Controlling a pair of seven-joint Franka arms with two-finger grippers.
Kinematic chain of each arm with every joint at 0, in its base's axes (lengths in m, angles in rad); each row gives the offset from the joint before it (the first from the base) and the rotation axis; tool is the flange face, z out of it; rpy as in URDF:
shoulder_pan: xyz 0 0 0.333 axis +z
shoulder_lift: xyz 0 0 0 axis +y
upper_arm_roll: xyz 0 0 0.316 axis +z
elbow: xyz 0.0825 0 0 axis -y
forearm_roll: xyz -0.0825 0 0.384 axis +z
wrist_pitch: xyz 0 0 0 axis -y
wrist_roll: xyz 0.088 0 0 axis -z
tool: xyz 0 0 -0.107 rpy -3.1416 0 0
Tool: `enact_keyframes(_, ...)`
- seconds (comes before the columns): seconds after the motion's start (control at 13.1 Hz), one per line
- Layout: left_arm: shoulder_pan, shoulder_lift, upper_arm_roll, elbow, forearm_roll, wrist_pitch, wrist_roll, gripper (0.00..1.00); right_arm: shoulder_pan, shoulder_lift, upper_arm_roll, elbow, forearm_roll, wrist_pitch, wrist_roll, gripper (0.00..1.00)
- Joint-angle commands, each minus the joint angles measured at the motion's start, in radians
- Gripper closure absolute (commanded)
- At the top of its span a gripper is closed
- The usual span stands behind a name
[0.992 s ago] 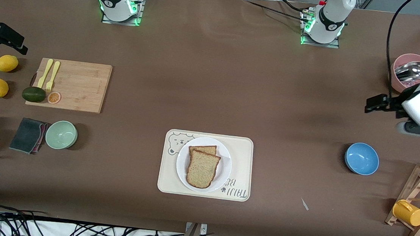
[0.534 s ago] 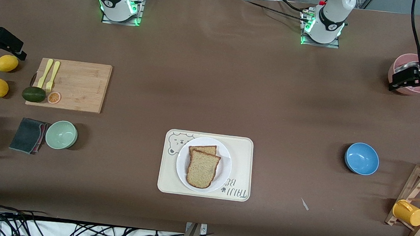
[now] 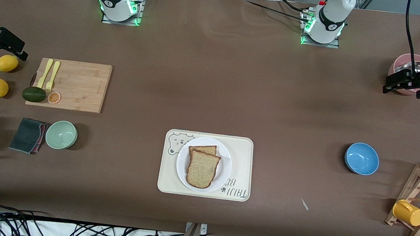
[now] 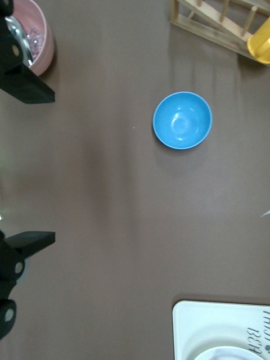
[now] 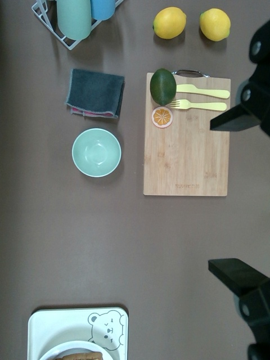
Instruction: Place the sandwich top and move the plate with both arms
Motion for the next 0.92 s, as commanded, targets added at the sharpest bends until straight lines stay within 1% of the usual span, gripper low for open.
enact_keyframes(0.0, -0.004, -0.014, 0.000, -0.020, -0.006, 0.058, 0.027, 0.00, -0.001, 0.016, 0.002, 0.017, -0.013, 0.002, 0.000, 0.00)
enact_keyframes(0.15, 0.002, -0.021, -0.002, -0.044, -0.011, 0.061, 0.018, 0.00, -0.002, 0.016, 0.001, 0.018, -0.011, -0.004, -0.002, 0.00)
enact_keyframes(0.31, 0.002, -0.019, -0.002, -0.044, -0.011, 0.084, 0.018, 0.00, -0.001, 0.014, 0.001, 0.016, -0.005, -0.009, 0.000, 0.00)
enact_keyframes(0.84, 0.007, -0.021, -0.002, -0.033, -0.012, 0.091, 0.018, 0.00, -0.001, 0.010, 0.002, 0.008, -0.007, -0.012, 0.010, 0.00)
